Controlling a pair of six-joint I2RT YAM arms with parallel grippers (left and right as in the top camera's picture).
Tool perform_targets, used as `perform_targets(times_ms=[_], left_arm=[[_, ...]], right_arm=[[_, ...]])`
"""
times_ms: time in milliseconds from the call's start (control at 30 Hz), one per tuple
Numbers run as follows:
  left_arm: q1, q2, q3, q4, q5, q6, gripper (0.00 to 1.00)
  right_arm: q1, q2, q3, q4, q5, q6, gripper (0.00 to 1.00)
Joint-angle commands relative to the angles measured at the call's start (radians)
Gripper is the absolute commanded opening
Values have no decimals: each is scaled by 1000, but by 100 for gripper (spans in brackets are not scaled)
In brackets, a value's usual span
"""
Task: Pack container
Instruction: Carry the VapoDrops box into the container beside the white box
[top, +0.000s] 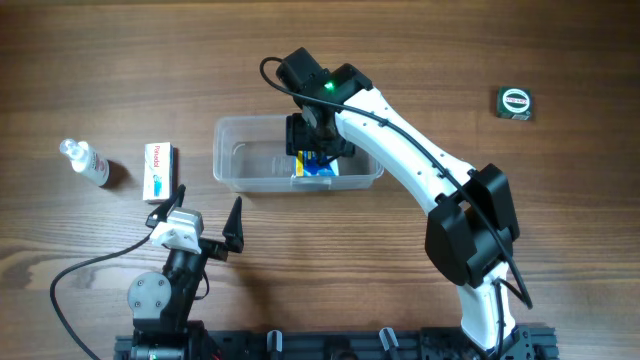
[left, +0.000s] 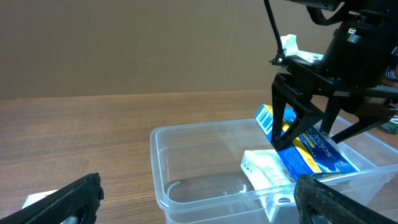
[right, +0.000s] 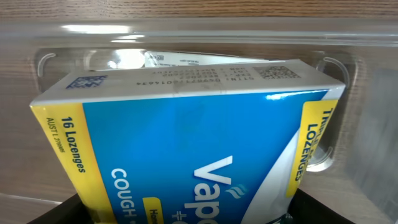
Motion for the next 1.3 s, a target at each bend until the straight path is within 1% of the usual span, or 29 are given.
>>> perform_targets(times_ms=[0,133,233,333,500,633,667,733,833,867,933,1033,1100,1133,1233,1267], left_arm=[[5,-6,-5,-3,-6,16,100],[5,-6,-5,-3,-6,16,100],[5,-6,-5,-3,-6,16,100],[5,-6,-5,-3,-6,16,100],[5,-6,-5,-3,-6,16,100],[5,-6,-5,-3,-6,16,100],[5,-6,-5,-3,-6,16,100],[5,-6,-5,-3,-6,16,100],[5,-6,-5,-3,-6,16,100],[5,-6,-5,-3,-6,16,100],[5,-6,-5,-3,-6,16,100],[5,-6,-5,-3,-6,16,100],[5,-6,-5,-3,-6,16,100],[5,-6,-5,-3,-6,16,100],[5,-6,-5,-3,-6,16,100],[5,-6,-5,-3,-6,16,100]], right_arm=[[5,25,-13,-17,10,-7,77],[5,25,-13,-15,10,-11,80],[5,25,-13,-5,6,-31,84],[5,25,-13,6,6,-32,84],[5,25,-13,12,6,-34,84],[5,25,-13,15,19,-38,79],[2,25,-13,13,59,-40,75],[-10,25,-13,14,69,-40,68],[-53,25,-13,-9,70,-59,66],[-66,25,-13,-17,70,-59,62],[-98,25,-13,-21,69,-73,45],[-127,25,-13,-23,60,-135,31],[-140,25,-13,-25,61,-145,15],[-145,25,-13,-26,63,-169,4],[-146,25,-13,-48,82,-190,4],[-147,25,-19,-59,122,-187,4]])
